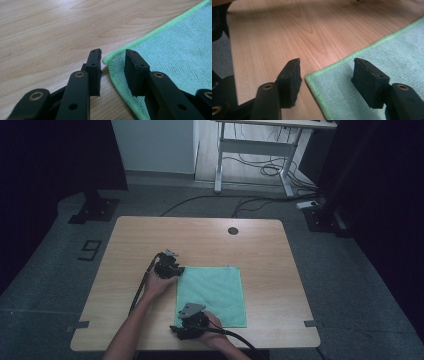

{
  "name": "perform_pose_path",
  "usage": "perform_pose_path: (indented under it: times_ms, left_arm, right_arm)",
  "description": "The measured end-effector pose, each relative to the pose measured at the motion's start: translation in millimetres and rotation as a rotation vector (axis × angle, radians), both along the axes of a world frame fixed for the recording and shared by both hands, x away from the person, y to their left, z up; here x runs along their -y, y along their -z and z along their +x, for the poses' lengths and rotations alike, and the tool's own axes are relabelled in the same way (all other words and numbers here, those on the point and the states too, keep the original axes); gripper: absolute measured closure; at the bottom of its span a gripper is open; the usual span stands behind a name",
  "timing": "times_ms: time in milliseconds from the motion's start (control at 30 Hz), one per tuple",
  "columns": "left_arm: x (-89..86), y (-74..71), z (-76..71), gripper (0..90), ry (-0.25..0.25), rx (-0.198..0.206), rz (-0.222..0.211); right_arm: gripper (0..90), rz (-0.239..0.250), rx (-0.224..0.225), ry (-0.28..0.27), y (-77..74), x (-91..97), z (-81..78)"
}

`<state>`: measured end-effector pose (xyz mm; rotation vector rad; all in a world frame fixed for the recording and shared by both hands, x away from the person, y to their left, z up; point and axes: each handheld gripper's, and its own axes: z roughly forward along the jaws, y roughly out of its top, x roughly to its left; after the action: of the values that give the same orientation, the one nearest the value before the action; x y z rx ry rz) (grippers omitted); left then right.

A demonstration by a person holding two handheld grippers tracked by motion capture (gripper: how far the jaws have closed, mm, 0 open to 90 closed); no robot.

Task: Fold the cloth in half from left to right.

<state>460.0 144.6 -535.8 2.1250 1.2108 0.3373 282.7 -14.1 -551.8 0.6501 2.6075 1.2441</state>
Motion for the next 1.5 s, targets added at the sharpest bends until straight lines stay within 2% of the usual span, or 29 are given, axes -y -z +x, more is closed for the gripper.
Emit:
perform_pose_path:
  times_ms: [100,200,267,333,367,433,567,833,1000,1133,1233,1367,1500]
  left_arm:
    - [-1.5,-0.5,0.4,65.7,-0.006,-0.004,0.002]
    - [-3.8,-1.0,1.0,65.3,-0.015,-0.009,0.002]
    - [-5.5,-1.2,1.5,66.6,-0.009,-0.017,-0.016]
    - [-5.8,-0.9,1.8,69.5,-0.005,-0.021,-0.024]
    - [-5.7,-0.4,2.0,73.7,-0.001,-0.023,-0.031]
    - [-4.9,0.5,2.1,75.6,0.006,-0.026,-0.043]
    - [-2.8,0.6,1.3,85.1,0.014,-0.022,-0.049]
    - [-2.5,-3.1,-0.1,88.5,0.023,-0.015,-0.067]
    - [-2.9,-16.9,-5.1,88.7,0.03,0.011,-0.121]
    - [7.2,-38.2,-10.2,88.8,0.068,0.048,-0.095]
    - [11.0,-49.4,-10.9,88.8,0.071,0.059,-0.095]
    - [9.7,-54.9,-10.3,88.8,0.06,0.056,-0.098]
    - [7.7,-53.7,-9.2,88.7,0.046,0.042,-0.095]
  right_arm:
    - [45.6,-0.02,0.023,0.014,-0.2,-0.9,-2.0]
    - [55.4,-0.017,0.029,0.04,-0.4,0.8,-1.5]
    - [60.9,-0.017,0.032,0.056,-0.6,2.1,-0.5]
    - [65.4,-0.019,0.038,0.057,-0.8,2.3,-0.5]
    - [69.3,-0.019,0.042,0.056,-0.9,2.3,-0.7]
    - [71.8,-0.019,0.042,0.057,-0.9,2.5,-0.5]
    - [81.1,-0.021,0.037,0.051,-1.4,4.3,1.6]
    - [83.8,0.0,0.015,0.043,-4.0,7.9,4.6]
    - [83.8,0.051,0.019,0.045,-11.6,12.5,4.0]
    - [83.9,0.094,0.027,0.053,-19.1,14.9,4.5]
    - [84.0,0.105,0.037,0.051,-23.1,16.2,2.3]
    - [83.8,0.114,0.051,0.053,-25.6,18.5,-1.2]
    - [83.8,0.124,0.058,0.053,-28.3,20.4,-1.9]
